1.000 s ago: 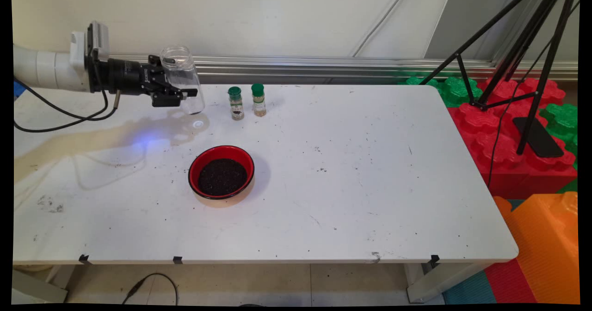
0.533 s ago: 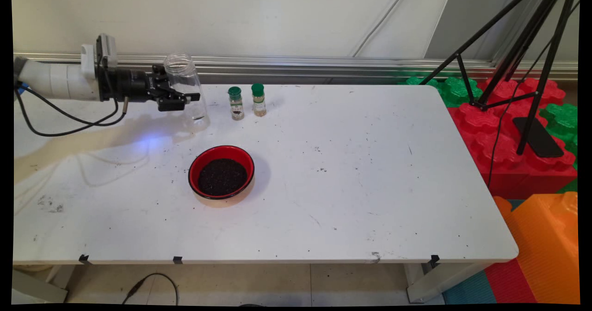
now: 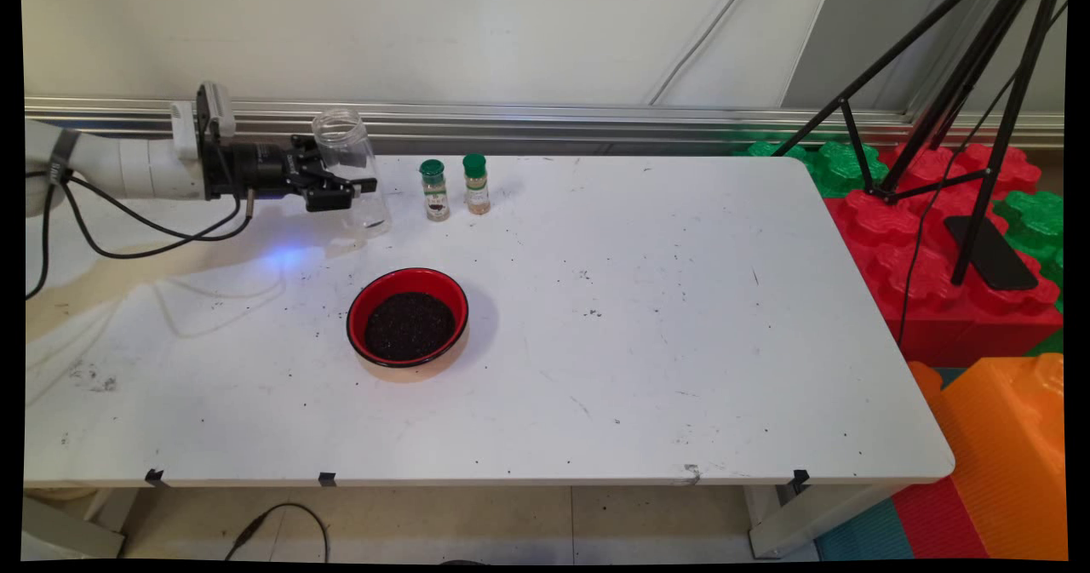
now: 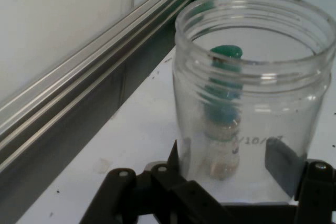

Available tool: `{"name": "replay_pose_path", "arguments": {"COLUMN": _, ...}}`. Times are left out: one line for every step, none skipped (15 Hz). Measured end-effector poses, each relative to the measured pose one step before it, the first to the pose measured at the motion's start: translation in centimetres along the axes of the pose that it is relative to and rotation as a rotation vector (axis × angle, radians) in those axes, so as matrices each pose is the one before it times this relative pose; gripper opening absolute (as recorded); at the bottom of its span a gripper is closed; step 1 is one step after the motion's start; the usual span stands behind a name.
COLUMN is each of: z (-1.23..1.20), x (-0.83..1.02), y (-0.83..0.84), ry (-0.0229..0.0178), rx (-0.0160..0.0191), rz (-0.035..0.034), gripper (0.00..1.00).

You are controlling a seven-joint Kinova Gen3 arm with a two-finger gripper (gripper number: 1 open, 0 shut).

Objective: Place the picked object on the table

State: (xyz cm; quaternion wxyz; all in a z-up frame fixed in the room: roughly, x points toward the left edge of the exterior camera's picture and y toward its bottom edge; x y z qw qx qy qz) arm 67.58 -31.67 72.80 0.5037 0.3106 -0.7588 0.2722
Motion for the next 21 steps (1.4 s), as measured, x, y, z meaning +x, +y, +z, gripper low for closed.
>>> {"name": "replay_pose_path", "arguments": {"z": 0.150, "x": -0.271, "y": 0.005, "ry": 0.00057, "rx": 0.00101, "rz": -0.00494, "gripper": 0.00}}
{"name": "replay_pose_path", "arguments": {"z": 0.094, "x": -0.181, "y": 0.008, "ry": 0.00033, "rx": 0.00080, "rz": -0.00338, "gripper": 0.00}}
{"name": "replay_pose_path", "arguments": {"z": 0.128, "x": -0.220, "y": 0.036, "ry": 0.00041, "rx": 0.00035, "rz": -0.00391, "gripper": 0.00}}
{"name": "replay_pose_path", "arguments": {"z": 0.114, "x": -0.257, "y": 0.051, "ry": 0.00041, "rx": 0.00019, "rz": -0.00421, "gripper": 0.00}}
{"name": "replay_pose_path", "arguments": {"z": 0.094, "x": -0.236, "y": 0.046, "ry": 0.00023, "rx": 0.00063, "rz": -0.00303, "gripper": 0.00}}
{"name": "replay_pose_path", "arguments": {"z": 0.055, "x": -0.205, "y": 0.026, "ry": -0.00057, "rx": 0.00090, "rz": -0.00177, "gripper": 0.00}}
{"name": "replay_pose_path", "arguments": {"z": 0.067, "x": -0.224, "y": 0.024, "ry": -0.00089, "rx": 0.00108, "rz": -0.00159, "gripper": 0.00}}
{"name": "replay_pose_path", "arguments": {"z": 0.068, "x": -0.211, "y": 0.001, "ry": -0.00101, "rx": 0.00150, "rz": -0.00136, "gripper": 0.00}}
{"name": "replay_pose_path", "arguments": {"z": 0.046, "x": -0.190, "y": 0.000, "ry": -0.00139, "rx": 0.00129, "rz": -0.00055, "gripper": 0.00}}
{"name": "replay_pose_path", "arguments": {"z": 0.054, "x": -0.216, "y": -0.013, "ry": -0.00211, "rx": 0.00150, "rz": 0.00003, "gripper": 0.00}}
{"name": "replay_pose_path", "arguments": {"z": 0.052, "x": -0.203, "y": -0.005, "ry": -0.00209, "rx": 0.00045, "rz": -0.00015, "gripper": 0.00}}
{"name": "replay_pose_path", "arguments": {"z": 0.058, "x": -0.199, "y": -0.013, "ry": -0.00225, "rx": 0.00036, "rz": 0.00097, "gripper": 0.00}}
{"name": "replay_pose_path", "arguments": {"z": 0.044, "x": -0.182, "y": -0.010, "ry": -0.00197, "rx": 0.00055, "rz": 0.00017, "gripper": 0.00}}
{"name": "replay_pose_path", "arguments": {"z": 0.039, "x": -0.140, "y": -0.010, "ry": -0.00178, "rx": 0.00065, "rz": 0.00081, "gripper": 0.00}}
{"name": "replay_pose_path", "arguments": {"z": 0.037, "x": -0.156, "y": -0.010, "ry": -0.00187, "rx": 0.00043, "rz": 0.00111, "gripper": 0.00}}
{"name": "replay_pose_path", "arguments": {"z": 0.042, "x": -0.138, "y": 0.011, "ry": -0.00174, "rx": 0.00026, "rz": 0.00081, "gripper": 0.00}}
{"name": "replay_pose_path", "arguments": {"z": 0.035, "x": -0.103, "y": 0.012, "ry": -0.00144, "rx": 0.00000, "rz": 0.00085, "gripper": 0.00}}
{"name": "replay_pose_path", "arguments": {"z": 0.097, "x": -0.055, "y": 0.000, "ry": -0.00119, "rx": -0.00094, "rz": 0.00022, "gripper": 1.00}}
{"name": "replay_pose_path", "arguments": {"z": 0.035, "x": -0.066, "y": 0.056, "ry": -0.00054, "rx": -0.00012, "rz": 0.00005, "gripper": 1.00}}
{"name": "replay_pose_path", "arguments": {"z": -0.111, "x": -0.048, "y": 0.075, "ry": -0.00003, "rx": 0.00186, "rz": -0.00010, "gripper": 1.00}}
{"name": "replay_pose_path", "arguments": {"z": 0.001, "x": -0.046, "y": 0.044, "ry": -0.00024, "rx": -0.00063, "rz": 0.00028, "gripper": 1.00}}
